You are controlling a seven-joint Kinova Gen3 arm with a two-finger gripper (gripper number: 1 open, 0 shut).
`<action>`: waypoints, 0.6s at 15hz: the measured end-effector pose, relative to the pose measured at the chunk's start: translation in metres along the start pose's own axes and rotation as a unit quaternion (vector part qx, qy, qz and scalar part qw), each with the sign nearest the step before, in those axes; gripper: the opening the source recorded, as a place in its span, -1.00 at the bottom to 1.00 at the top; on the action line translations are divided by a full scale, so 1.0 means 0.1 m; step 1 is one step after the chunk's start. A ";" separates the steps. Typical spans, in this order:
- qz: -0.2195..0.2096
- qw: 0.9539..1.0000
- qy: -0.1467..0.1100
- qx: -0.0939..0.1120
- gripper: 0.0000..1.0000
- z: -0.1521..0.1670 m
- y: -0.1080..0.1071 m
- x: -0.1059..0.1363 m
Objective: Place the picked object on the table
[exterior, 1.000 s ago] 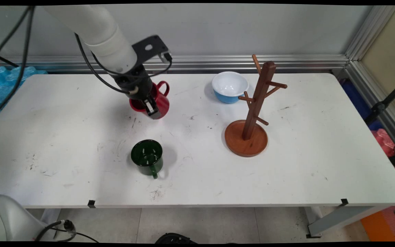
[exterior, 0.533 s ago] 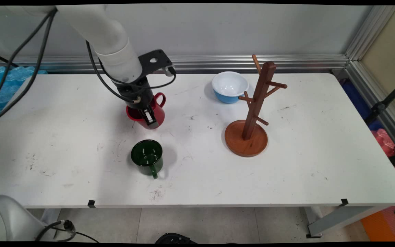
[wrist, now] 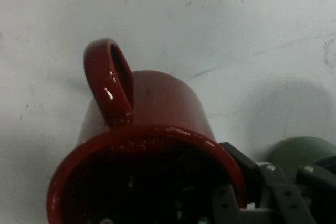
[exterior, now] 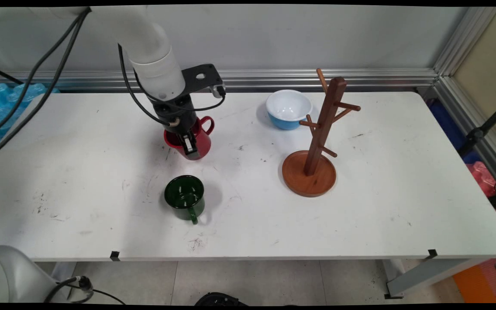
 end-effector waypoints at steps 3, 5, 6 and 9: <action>0.015 1.000 -0.008 -0.009 -1.00 0.04 -0.07 0.00; 0.024 0.999 -0.014 -0.016 -1.00 0.07 -0.09 0.01; 0.028 0.999 -0.016 -0.019 -1.00 0.09 -0.10 0.02; 0.042 0.999 -0.025 -0.025 -1.00 0.17 -0.13 0.04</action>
